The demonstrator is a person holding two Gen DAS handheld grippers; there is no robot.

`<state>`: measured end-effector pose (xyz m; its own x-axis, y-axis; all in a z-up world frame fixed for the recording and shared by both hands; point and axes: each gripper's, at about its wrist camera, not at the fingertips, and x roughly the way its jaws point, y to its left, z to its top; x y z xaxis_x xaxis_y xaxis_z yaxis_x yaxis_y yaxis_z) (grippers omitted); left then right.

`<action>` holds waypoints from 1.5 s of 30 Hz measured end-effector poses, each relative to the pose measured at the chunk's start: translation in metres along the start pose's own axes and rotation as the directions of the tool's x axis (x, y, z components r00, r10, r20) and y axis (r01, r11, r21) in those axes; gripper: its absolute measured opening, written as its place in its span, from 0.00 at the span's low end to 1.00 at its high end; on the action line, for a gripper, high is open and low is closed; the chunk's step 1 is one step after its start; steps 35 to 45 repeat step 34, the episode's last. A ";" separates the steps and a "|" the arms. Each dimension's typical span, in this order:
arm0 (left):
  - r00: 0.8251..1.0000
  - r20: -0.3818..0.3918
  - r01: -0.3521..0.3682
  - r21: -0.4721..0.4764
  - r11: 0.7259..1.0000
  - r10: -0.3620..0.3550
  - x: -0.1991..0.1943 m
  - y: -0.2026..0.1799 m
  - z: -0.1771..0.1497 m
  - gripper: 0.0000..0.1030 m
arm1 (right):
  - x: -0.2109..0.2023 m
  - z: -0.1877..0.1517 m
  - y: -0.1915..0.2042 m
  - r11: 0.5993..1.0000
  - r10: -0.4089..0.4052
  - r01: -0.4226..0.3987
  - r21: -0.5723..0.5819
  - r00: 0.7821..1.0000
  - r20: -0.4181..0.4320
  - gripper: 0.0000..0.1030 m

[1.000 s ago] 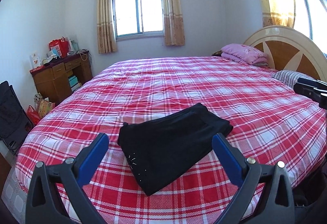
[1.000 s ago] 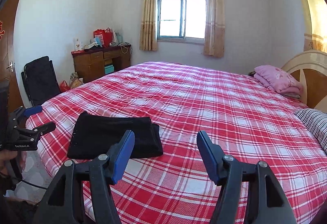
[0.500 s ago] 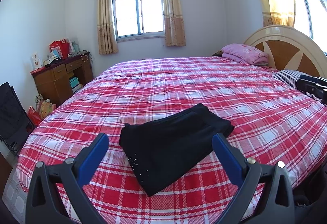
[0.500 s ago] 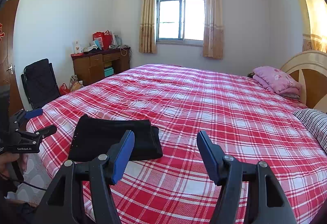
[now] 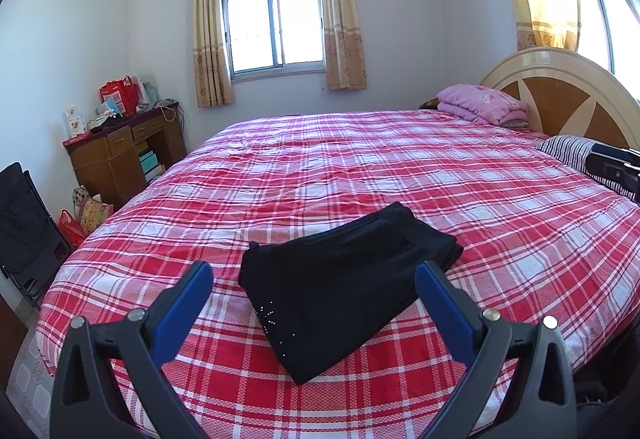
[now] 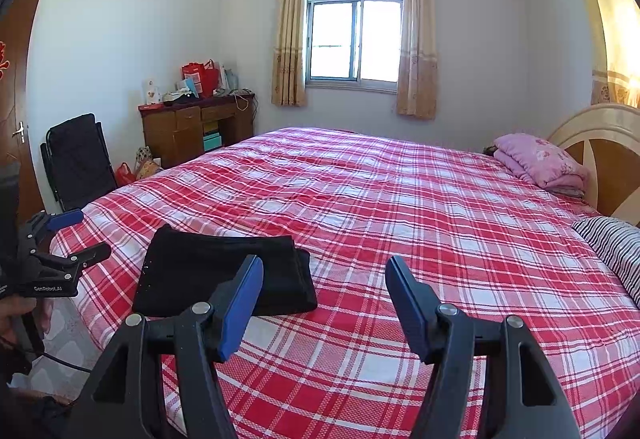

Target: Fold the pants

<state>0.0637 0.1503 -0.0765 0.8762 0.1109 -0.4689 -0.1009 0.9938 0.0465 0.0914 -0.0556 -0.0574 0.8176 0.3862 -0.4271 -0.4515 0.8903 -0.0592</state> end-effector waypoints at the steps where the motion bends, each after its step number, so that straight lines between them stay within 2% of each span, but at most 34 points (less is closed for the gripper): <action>1: 1.000 -0.003 0.001 -0.001 1.000 -0.001 0.000 0.001 0.000 1.00 | 0.000 0.000 0.000 1.000 -0.002 0.002 -0.002 1.000 0.002 0.63; 12: 0.999 0.033 -0.021 0.013 1.000 0.020 -0.006 -0.002 0.005 1.00 | -0.001 0.000 0.005 1.000 -0.008 0.008 -0.026 1.000 0.017 0.63; 29: 0.999 -0.014 -0.037 0.004 0.999 0.037 0.004 0.004 -0.002 1.00 | 0.003 -0.002 0.011 0.999 -0.006 0.007 -0.047 1.000 0.013 0.63; 45: 0.999 -0.009 -0.044 0.003 0.999 0.044 0.006 0.006 -0.003 1.00 | 0.004 -0.003 0.009 0.999 -0.007 0.007 -0.040 1.000 0.007 0.63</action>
